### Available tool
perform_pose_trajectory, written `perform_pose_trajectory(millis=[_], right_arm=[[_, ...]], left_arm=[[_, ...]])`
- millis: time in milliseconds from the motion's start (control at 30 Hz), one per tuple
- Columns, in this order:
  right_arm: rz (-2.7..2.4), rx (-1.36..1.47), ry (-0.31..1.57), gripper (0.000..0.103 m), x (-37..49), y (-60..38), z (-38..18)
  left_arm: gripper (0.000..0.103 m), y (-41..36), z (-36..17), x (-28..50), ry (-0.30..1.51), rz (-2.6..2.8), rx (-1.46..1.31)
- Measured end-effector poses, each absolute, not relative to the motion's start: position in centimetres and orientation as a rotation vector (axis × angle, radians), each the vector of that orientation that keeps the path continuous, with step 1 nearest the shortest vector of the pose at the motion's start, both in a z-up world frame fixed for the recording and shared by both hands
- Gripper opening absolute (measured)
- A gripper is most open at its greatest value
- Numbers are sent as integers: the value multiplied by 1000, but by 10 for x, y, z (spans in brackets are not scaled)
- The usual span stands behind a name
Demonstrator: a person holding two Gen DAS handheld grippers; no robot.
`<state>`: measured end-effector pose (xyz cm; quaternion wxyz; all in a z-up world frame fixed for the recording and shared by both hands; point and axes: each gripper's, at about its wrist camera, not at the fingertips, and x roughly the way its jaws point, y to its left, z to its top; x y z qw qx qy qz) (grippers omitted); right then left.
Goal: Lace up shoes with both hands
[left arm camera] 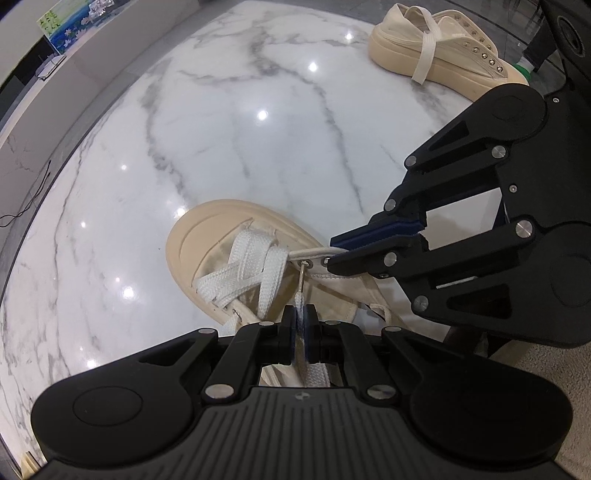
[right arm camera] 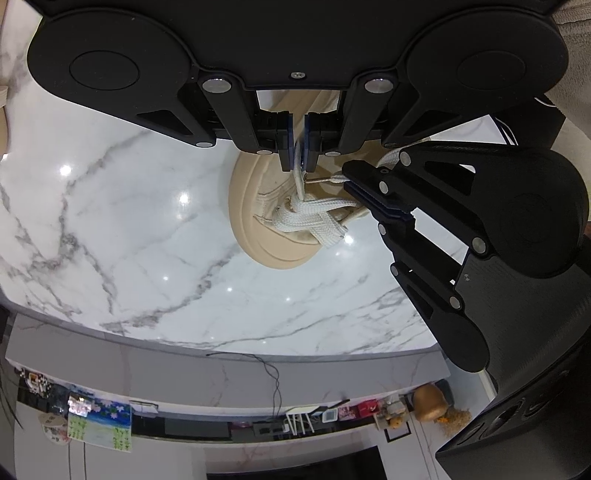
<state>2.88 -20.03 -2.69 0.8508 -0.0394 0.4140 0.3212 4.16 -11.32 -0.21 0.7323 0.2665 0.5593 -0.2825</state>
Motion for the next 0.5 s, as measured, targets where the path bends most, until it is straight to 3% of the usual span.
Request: perform_pose_trajectory(millis=[500], right_arm=[[685,-116,867,3,28,-198,-26]], left_arm=[[3,-118,0,48,1206,-630,581]])
